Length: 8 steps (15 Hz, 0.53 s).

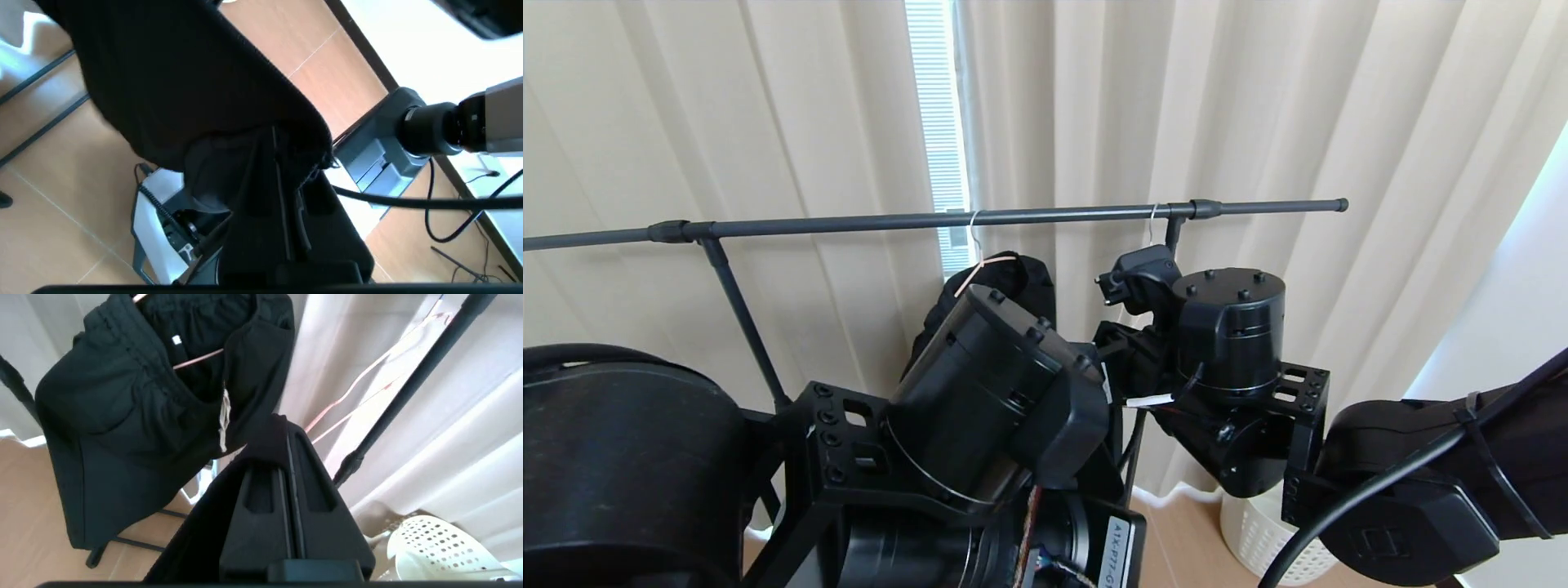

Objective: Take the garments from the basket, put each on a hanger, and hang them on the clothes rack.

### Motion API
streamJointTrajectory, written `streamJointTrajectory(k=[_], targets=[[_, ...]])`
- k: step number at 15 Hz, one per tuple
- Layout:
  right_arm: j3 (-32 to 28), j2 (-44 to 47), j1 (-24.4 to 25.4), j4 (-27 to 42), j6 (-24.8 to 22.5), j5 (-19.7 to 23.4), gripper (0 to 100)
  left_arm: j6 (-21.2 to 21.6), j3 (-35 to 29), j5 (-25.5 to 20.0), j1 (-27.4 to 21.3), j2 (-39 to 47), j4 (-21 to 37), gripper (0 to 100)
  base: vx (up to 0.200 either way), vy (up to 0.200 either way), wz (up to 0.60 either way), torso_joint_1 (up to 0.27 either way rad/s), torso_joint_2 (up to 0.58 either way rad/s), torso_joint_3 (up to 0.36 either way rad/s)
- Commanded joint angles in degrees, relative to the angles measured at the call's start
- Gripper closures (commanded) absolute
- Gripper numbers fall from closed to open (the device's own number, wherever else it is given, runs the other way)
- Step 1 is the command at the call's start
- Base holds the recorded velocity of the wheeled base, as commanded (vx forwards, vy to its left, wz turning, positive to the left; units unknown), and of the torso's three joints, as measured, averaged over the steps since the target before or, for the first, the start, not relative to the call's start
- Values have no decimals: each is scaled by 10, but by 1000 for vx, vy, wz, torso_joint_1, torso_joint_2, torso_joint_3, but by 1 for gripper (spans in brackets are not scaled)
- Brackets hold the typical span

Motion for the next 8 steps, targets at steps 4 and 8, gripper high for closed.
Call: streamJointTrajectory(k=[4, 8], targets=[[35, -44, -27, 1, -49, -3, 100, 12, 21, 42, 75, -7, 42, 100, 0, 0, 0, 0, 0, 0], [89, -103, -45, 4, -127, -5, 100, 65, 7, 113, 122, 1, 36, 100, 0, 0, 0, 0, 0, 0]])
